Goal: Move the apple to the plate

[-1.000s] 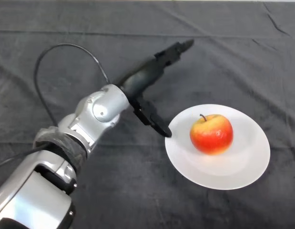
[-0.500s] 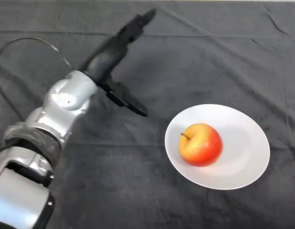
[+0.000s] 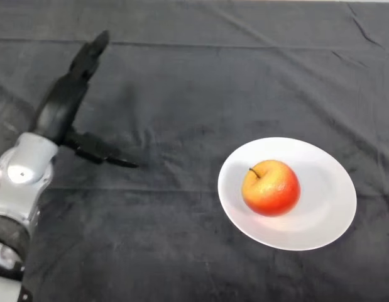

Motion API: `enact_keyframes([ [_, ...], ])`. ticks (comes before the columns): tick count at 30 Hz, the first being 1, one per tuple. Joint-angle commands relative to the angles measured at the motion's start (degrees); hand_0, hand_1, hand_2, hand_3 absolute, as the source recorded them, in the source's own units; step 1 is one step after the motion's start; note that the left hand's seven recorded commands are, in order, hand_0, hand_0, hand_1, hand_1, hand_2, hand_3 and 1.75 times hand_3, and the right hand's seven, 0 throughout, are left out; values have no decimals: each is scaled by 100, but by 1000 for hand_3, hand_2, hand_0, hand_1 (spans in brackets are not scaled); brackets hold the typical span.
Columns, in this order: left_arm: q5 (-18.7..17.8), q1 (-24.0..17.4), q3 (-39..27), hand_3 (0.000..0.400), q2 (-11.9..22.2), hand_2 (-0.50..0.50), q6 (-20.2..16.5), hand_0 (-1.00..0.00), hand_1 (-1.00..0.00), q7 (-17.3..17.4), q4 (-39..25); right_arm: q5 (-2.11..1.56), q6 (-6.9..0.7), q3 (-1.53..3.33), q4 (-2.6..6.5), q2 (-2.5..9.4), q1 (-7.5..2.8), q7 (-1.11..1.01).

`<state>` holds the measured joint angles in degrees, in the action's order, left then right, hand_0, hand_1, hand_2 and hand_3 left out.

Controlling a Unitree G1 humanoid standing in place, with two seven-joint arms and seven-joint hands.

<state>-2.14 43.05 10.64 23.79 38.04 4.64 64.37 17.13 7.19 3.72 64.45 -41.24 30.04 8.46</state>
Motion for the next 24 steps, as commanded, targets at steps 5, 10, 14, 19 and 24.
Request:
enact_keyframes([
  [5,-322,-265,-443,0,431,0,-47,0,0,-65,146,125,-57,166,257,312,-454,-57],
  [10,-474,-329,-717,0,509,0,-197,0,0,-67,155,123,-60,165,251,312,-457,-58],
  [14,-585,-371,-922,0,617,0,-295,0,0,-33,149,123,-63,164,247,312,-459,-58],
  [19,-713,-462,-1182,0,797,0,-396,0,0,12,142,122,-65,164,242,312,-461,-59],
  [24,-790,-579,-1390,0,921,0,-465,0,0,11,138,121,-68,163,238,311,-463,-60],
])
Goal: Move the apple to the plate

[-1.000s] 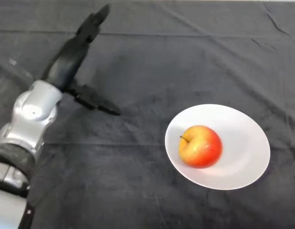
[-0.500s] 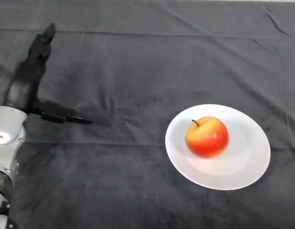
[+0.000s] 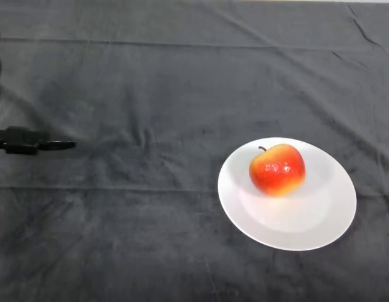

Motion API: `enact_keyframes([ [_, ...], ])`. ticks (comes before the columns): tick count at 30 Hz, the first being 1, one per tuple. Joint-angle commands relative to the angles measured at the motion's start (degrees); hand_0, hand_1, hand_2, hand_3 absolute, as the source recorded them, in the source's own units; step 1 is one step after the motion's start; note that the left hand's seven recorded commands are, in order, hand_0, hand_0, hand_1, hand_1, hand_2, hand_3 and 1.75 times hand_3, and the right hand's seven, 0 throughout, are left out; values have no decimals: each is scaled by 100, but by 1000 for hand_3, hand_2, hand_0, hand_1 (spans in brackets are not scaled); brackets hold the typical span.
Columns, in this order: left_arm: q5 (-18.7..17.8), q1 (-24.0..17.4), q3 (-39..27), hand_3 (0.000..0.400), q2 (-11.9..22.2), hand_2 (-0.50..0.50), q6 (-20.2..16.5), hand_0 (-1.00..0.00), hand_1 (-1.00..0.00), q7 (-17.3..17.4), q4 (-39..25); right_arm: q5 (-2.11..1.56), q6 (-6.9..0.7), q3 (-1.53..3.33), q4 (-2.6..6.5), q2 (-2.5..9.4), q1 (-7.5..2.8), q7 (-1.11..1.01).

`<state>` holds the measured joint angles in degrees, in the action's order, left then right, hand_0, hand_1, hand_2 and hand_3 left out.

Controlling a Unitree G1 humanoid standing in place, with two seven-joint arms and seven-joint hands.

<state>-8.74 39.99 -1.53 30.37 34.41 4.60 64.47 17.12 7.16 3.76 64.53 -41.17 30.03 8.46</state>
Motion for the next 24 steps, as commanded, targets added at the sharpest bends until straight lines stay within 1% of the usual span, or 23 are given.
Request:
enact_keyframes([
  [1,-145,-310,-217,0,286,0,-110,0,0,15,127,122,-65,159,229,304,-462,-60],
  [7,-238,-597,-451,0,383,0,-106,0,0,32,133,121,-67,158,225,304,-464,-61],
  [13,-406,-887,-754,0,541,0,-154,0,0,92,171,120,-70,157,221,304,-466,-62],
  [19,-680,-1119,-1150,0,663,0,-278,0,0,108,244,120,-71,157,219,304,-466,-62],
  [24,-921,-1267,-1496,0,732,0,-418,0,0,36,316,120,-72,157,219,304,-466,-63],
])
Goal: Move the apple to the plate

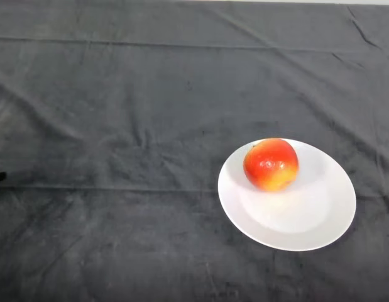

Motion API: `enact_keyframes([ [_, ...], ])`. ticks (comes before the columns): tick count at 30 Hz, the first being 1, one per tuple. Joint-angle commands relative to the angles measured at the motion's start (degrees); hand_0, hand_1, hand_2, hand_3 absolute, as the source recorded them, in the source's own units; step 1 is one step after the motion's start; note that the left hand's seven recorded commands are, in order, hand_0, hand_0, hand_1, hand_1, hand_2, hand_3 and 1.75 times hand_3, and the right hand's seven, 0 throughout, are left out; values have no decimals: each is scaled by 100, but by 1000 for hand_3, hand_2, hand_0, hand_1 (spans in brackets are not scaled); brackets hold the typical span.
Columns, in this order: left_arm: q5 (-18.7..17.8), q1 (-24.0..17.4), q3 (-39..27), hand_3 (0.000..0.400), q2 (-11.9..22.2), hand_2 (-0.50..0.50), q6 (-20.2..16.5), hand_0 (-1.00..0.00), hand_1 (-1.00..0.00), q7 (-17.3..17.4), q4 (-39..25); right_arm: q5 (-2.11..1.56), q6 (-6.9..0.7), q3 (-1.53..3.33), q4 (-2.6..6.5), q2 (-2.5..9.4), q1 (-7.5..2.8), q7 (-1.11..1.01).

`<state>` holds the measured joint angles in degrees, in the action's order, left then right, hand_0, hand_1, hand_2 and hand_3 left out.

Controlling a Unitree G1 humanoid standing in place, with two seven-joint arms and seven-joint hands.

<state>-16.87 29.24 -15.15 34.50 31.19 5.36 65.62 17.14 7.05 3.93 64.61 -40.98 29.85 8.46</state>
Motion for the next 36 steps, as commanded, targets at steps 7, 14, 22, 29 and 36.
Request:
enact_keyframes([
  [7,-426,-292,-605,0,436,0,-299,0,0,-209,263,119,-60,140,213,285,-447,-63],
  [14,-653,-356,-995,0,537,0,-405,0,0,-452,279,120,-59,141,218,285,-444,-62],
  [22,-716,-360,-1217,0,536,0,-444,0,0,-743,251,121,-56,142,224,285,-441,-62],
  [29,-690,-349,-1314,0,538,0,-439,0,0,-925,199,122,-54,142,228,285,-439,-61],
  [36,-620,-323,-1336,0,483,0,-432,0,0,-1037,148,123,-53,143,230,285,-438,-60],
])
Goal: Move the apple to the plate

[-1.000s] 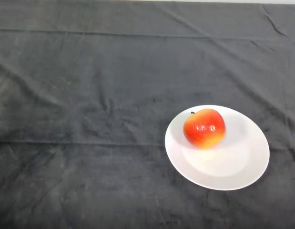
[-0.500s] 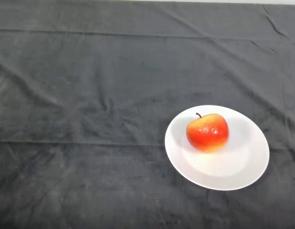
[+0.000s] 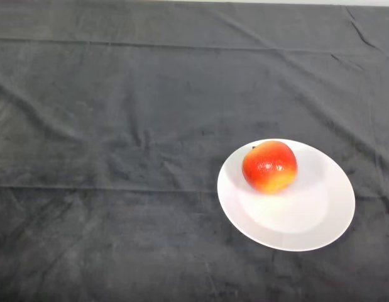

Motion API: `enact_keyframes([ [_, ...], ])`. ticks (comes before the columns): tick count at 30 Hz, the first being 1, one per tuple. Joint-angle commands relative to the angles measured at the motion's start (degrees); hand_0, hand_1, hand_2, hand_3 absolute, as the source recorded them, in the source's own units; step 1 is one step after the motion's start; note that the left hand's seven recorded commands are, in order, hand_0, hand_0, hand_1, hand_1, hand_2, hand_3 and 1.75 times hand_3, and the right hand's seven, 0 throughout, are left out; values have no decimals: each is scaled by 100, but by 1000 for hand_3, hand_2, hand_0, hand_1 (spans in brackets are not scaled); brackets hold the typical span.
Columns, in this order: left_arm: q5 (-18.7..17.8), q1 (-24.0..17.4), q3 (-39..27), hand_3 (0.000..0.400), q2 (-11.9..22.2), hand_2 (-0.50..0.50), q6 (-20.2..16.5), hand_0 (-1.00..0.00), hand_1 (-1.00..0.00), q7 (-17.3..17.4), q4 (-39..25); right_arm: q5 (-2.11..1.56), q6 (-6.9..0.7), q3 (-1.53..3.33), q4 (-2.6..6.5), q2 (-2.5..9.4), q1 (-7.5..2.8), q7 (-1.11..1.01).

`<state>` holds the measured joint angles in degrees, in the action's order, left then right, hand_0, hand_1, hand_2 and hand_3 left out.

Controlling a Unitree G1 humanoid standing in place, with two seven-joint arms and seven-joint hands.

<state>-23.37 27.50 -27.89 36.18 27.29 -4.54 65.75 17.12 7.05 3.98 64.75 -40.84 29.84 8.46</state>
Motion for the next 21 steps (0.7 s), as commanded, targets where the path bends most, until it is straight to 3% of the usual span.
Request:
enact_keyframes([
  [1,42,-144,-61,0,306,0,-41,0,0,-58,128,124,-52,138,217,271,-437,-60],
  [21,327,-146,5,0,236,0,-17,0,0,-132,23,123,-53,137,214,271,-439,-60],
])
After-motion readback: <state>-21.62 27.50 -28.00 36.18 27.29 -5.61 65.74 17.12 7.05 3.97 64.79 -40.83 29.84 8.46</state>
